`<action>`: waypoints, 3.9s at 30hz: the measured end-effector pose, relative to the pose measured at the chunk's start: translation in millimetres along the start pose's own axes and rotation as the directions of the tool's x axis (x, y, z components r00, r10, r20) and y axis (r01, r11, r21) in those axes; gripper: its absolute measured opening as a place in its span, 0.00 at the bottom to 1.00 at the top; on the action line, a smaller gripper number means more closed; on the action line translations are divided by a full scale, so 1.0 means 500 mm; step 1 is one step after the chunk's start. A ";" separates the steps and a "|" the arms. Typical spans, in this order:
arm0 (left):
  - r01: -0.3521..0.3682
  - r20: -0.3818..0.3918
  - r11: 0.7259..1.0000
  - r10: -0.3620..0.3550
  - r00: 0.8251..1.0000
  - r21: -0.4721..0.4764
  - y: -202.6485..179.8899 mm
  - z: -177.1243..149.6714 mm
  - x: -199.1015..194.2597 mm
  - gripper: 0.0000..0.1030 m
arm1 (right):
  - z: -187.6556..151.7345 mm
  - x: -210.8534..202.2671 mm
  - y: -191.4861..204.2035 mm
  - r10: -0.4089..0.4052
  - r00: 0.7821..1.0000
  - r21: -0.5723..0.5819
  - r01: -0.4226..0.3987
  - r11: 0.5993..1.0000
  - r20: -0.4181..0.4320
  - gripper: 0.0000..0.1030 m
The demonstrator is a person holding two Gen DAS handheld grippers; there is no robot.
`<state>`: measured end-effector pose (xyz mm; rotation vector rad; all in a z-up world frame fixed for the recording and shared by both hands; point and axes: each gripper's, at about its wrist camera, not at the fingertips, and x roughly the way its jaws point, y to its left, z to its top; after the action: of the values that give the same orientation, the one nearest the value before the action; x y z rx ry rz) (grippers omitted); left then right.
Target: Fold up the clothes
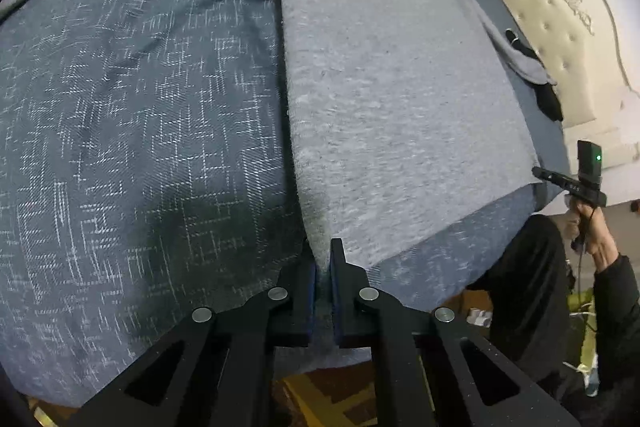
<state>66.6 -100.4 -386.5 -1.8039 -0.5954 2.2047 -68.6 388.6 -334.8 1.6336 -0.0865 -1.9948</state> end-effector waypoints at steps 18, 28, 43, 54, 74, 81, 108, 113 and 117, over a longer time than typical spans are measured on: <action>-0.076 0.181 0.997 0.075 0.981 -0.006 -0.028 0.093 -0.116 0.36 | 0.068 -0.197 -0.109 -0.085 0.936 0.184 0.022 0.983 0.341 0.30; -0.058 0.258 0.997 0.068 0.964 -0.046 -0.023 0.173 -0.086 0.39 | 0.137 -0.338 -0.283 -0.285 0.799 0.430 0.037 0.902 0.530 0.51; -0.063 0.294 0.993 0.089 0.952 -0.097 -0.010 0.274 -0.015 0.39 | 0.244 -0.360 -0.515 -0.428 0.764 0.616 0.051 0.786 0.484 0.64; -0.074 0.267 0.987 0.109 0.958 -0.140 0.022 0.288 0.008 0.40 | 0.277 -0.316 -0.569 -0.467 0.750 0.622 0.096 0.777 0.468 0.29; -0.076 0.257 0.990 0.105 0.961 -0.120 -0.013 0.308 0.026 0.40 | 0.345 -0.528 -0.584 -0.546 0.554 0.544 0.189 0.818 0.628 0.03; -0.078 0.242 0.991 0.103 0.965 -0.110 -0.023 0.319 0.038 0.40 | 0.347 -0.461 -0.636 -0.571 0.638 0.580 0.231 0.781 0.516 0.03; -0.048 0.235 0.999 0.052 0.971 -0.020 -0.126 0.388 0.093 0.40 | 0.459 -0.142 -0.286 -0.113 0.880 0.143 0.051 0.988 0.462 0.11; -0.034 0.227 0.999 0.033 0.973 0.000 -0.123 0.381 0.097 0.40 | 0.507 -0.019 -0.194 -0.061 0.921 0.072 0.036 0.997 0.386 0.11; -0.026 0.226 1.000 0.022 0.974 0.012 -0.118 0.371 0.090 0.40 | 0.546 0.046 -0.169 -0.075 0.936 0.077 0.051 0.996 0.343 0.11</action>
<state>-128.4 -59.4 -370.1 -1.5721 -0.6015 2.4437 -354.4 370.6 -317.2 1.3207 -0.2372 -2.3343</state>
